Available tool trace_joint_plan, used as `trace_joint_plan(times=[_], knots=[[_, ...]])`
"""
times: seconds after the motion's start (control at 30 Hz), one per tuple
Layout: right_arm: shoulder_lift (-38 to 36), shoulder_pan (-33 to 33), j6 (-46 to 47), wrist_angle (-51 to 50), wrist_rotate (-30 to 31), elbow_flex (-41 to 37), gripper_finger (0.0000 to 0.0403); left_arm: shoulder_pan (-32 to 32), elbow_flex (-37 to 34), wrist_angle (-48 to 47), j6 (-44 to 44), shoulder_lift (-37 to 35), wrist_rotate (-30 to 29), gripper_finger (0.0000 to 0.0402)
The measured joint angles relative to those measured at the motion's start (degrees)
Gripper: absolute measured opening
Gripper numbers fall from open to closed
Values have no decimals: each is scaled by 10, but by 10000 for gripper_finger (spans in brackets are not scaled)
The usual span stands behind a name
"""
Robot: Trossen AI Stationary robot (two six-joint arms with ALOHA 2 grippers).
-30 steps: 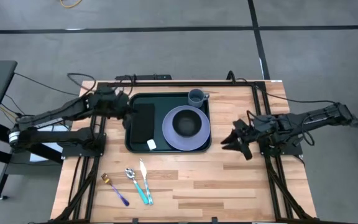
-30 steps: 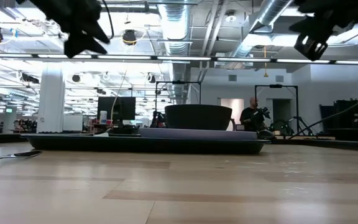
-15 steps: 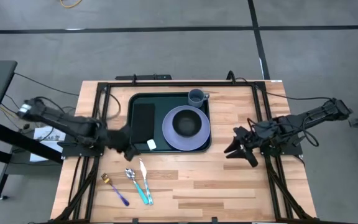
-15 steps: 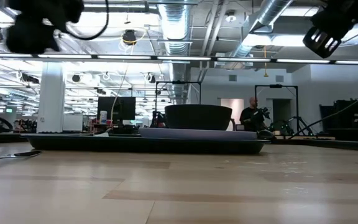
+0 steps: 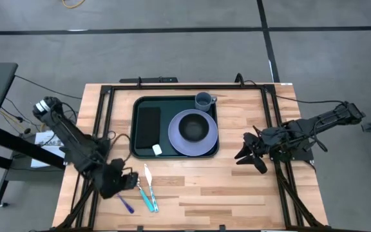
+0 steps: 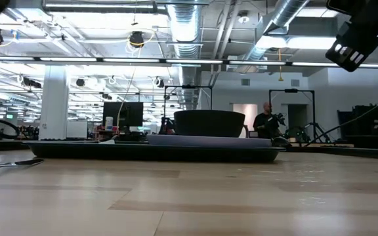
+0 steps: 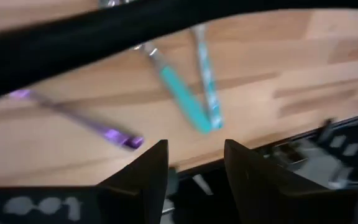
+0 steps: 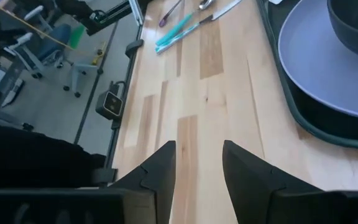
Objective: Set up tray
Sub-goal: Put the purple fork on the black table napkin
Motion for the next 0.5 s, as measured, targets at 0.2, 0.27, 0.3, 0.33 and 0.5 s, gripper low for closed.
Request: trace_joint_plan(times=[0.2, 0.27, 0.3, 0.33, 0.5], knots=[[0, 0, -12, -3, 0, 0, 122, -2, 118, -154, 0, 67, 52, 144], [0, -3, -13, -3, 0, 0, 122, -1, 153, -210, 0, 78, 66, 144], [0, -3, -13, -3, 0, 0, 122, 1, 166, -235, 0, 83, 78, 144], [0, -3, -13, -3, 0, 0, 122, 3, 177, -254, 0, 87, 86, 144], [0, -3, -14, -1, 0, 0, 122, 3, 204, -296, 9, 92, 67, 144]])
